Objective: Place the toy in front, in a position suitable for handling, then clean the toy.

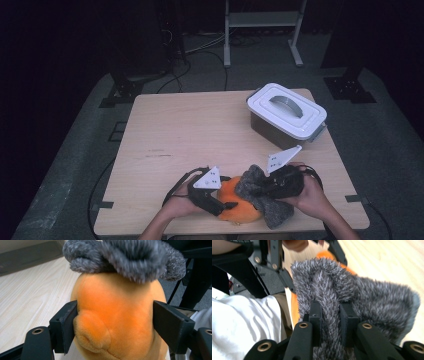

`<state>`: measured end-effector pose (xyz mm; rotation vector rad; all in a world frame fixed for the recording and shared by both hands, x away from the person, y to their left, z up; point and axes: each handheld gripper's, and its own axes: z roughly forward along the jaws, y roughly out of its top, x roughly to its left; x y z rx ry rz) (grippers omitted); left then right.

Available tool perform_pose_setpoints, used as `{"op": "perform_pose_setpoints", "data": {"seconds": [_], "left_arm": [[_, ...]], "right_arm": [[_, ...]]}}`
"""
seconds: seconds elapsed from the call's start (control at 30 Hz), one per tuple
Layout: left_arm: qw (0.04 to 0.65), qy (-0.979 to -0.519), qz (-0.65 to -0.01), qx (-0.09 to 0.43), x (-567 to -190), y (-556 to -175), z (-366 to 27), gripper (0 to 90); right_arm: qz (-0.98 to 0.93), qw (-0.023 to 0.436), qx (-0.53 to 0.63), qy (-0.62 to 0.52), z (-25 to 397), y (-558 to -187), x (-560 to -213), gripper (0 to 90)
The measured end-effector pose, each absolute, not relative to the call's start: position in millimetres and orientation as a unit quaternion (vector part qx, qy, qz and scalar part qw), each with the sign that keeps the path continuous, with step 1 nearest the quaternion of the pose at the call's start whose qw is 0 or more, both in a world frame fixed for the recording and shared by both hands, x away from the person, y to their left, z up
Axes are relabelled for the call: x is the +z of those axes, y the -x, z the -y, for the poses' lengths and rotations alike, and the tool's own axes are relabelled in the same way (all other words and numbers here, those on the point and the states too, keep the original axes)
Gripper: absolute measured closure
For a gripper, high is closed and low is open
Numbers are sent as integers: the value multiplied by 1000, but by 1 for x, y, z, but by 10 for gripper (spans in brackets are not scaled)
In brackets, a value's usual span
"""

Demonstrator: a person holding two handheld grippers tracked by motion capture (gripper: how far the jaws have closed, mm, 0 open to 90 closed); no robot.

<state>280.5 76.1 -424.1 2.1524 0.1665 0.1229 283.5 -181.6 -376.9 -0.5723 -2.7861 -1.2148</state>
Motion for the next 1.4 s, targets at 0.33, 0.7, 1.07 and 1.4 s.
{"op": "perform_pose_setpoints", "data": {"seconds": [0.33,0.7,1.07,1.4], "left_arm": [[468,-880,-64,54,-426,-281,-79,254],[474,-877,-60,52,-425,-281,-80,284],[487,-868,-89,29,-423,-287,-76,370],[478,-864,1,160,-410,-275,-75,426]], "right_arm": [[910,22,-381,163,155,-291,-370,746],[882,54,-419,209,205,-287,-398,756],[874,52,-426,228,227,-281,-402,761],[893,6,-415,173,179,-300,-345,762]]}}
